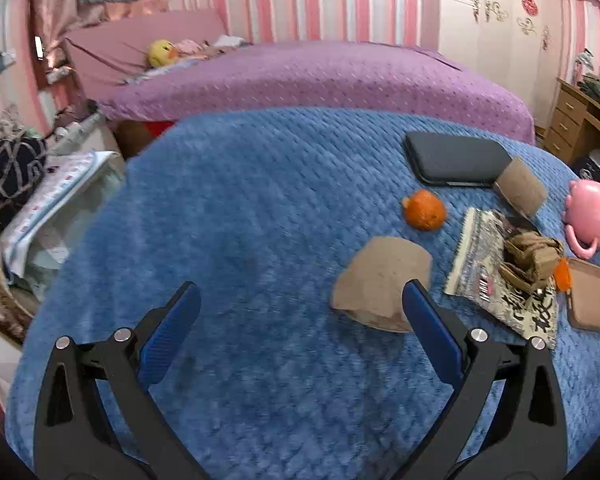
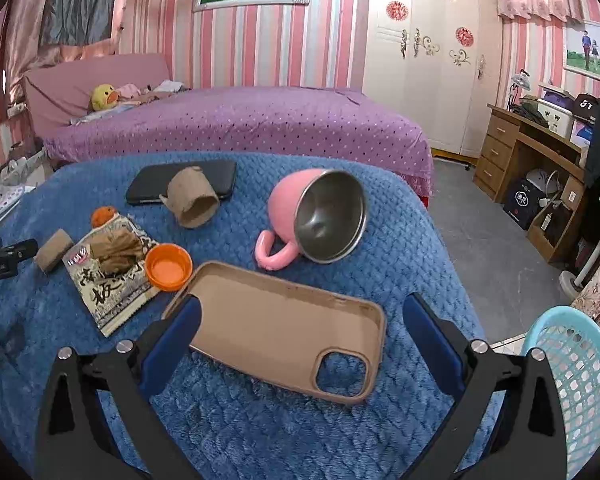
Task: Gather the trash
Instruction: 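Grasp the beige cardboard roll with the left gripper, then grasp the brown paper bundle with the right gripper while the left holds the roll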
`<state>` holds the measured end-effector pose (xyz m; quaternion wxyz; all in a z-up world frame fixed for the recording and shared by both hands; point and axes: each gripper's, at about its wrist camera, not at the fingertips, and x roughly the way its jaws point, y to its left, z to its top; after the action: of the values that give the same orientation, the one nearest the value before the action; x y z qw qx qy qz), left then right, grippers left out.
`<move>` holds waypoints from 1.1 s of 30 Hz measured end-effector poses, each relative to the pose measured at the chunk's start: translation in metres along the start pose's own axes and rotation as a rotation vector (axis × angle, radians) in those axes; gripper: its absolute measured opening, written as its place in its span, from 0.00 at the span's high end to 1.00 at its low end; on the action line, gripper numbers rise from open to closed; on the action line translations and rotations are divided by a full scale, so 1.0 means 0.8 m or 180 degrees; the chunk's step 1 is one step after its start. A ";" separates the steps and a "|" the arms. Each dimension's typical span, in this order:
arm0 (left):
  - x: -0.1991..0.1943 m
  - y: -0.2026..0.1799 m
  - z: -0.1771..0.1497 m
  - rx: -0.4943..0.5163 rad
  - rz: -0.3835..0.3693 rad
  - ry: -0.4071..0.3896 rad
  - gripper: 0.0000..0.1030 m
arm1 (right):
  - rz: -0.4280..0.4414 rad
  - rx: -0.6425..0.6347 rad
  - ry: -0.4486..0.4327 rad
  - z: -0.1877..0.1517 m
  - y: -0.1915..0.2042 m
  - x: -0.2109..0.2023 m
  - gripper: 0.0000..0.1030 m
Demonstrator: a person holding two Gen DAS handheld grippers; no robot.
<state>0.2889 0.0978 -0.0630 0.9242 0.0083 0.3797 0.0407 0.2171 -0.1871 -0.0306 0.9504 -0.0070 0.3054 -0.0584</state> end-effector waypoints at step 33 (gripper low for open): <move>-0.019 0.048 -0.005 -0.0182 0.0101 -0.0014 0.50 | 0.0597 -0.0663 -0.0066 0.030 0.134 0.023 0.05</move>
<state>0.2726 0.1344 -0.0537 0.9241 -0.0120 0.3762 0.0661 0.2575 -0.0830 -0.0274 0.9489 -0.0776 0.2993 0.0628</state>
